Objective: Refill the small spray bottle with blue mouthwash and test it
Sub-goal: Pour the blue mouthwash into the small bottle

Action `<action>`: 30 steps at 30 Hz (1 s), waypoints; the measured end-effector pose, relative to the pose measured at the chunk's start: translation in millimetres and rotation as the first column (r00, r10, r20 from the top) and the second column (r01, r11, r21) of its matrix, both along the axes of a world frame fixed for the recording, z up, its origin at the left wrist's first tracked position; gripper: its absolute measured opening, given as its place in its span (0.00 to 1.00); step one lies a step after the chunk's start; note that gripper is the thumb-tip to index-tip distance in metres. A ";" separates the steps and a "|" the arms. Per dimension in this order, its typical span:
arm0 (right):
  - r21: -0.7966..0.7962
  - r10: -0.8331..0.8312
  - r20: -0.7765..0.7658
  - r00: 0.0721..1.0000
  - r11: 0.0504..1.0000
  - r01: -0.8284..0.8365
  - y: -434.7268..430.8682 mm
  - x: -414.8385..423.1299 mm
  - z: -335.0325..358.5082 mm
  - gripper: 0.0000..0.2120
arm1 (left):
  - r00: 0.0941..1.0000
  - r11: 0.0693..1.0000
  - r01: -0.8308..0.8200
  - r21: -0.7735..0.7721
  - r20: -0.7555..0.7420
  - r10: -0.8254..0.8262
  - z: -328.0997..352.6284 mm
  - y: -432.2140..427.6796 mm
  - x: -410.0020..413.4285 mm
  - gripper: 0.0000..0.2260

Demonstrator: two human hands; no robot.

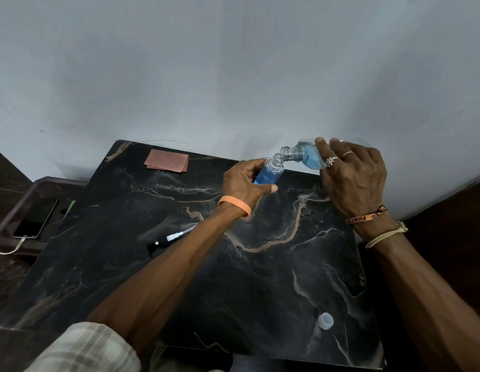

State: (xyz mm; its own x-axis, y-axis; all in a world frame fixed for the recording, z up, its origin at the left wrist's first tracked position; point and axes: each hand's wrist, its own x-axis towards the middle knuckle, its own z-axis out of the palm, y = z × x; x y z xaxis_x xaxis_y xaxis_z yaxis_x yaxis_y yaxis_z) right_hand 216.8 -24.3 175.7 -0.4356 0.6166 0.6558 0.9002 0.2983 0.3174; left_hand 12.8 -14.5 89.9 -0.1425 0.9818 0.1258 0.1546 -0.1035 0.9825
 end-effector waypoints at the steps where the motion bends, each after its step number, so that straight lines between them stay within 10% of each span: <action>1: -0.003 0.000 0.000 1.000 1.000 0.000 -0.4 -0.3 -0.3 0.22 | 1.000 1.000 -0.001 -0.001 0.001 0.001 -0.5 -0.3 -0.3 0.28; 30: 0.004 0.007 -0.001 1.000 1.000 -0.007 -7.3 -3.8 3.7 0.22 | 1.000 1.000 0.000 0.013 0.009 0.000 4.3 -7.7 -2.2 0.28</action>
